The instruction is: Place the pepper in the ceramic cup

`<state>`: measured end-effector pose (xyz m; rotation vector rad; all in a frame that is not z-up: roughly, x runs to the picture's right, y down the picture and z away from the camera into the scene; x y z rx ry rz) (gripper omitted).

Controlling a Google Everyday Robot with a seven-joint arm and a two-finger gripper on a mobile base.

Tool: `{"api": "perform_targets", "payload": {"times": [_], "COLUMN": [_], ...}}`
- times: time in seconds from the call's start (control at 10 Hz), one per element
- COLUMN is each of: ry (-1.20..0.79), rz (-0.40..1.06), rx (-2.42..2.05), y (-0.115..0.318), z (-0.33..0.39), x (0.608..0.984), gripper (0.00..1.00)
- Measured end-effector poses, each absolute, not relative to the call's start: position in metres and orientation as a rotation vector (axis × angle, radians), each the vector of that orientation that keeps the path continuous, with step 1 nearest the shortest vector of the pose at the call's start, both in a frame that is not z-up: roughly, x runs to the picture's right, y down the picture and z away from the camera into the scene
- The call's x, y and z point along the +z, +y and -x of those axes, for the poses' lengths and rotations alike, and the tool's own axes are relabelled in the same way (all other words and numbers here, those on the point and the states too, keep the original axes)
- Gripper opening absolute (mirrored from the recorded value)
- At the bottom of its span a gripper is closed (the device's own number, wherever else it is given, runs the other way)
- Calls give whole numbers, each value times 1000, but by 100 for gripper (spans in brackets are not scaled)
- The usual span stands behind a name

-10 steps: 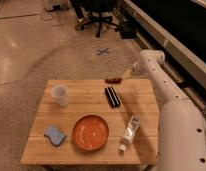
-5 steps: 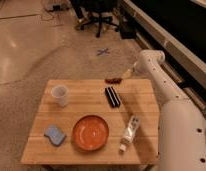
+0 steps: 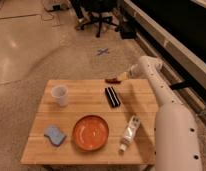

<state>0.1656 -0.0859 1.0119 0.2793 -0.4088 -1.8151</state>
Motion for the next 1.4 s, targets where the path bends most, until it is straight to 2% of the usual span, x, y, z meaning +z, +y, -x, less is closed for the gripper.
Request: {"api": "perform_targets", "payload": {"times": [0.2, 0.5, 1.1, 1.4], "ry": [-427, -419, -404, -434], "rz": [-376, -437, -480, -483], "rx": [-1840, -1882, -1969, -2002], "y": [-80, -78, -70, -61], "z": [-152, -147, -135, -130], "x": [1025, 1041, 1066, 1069], "gripper": [77, 77, 76, 51]}}
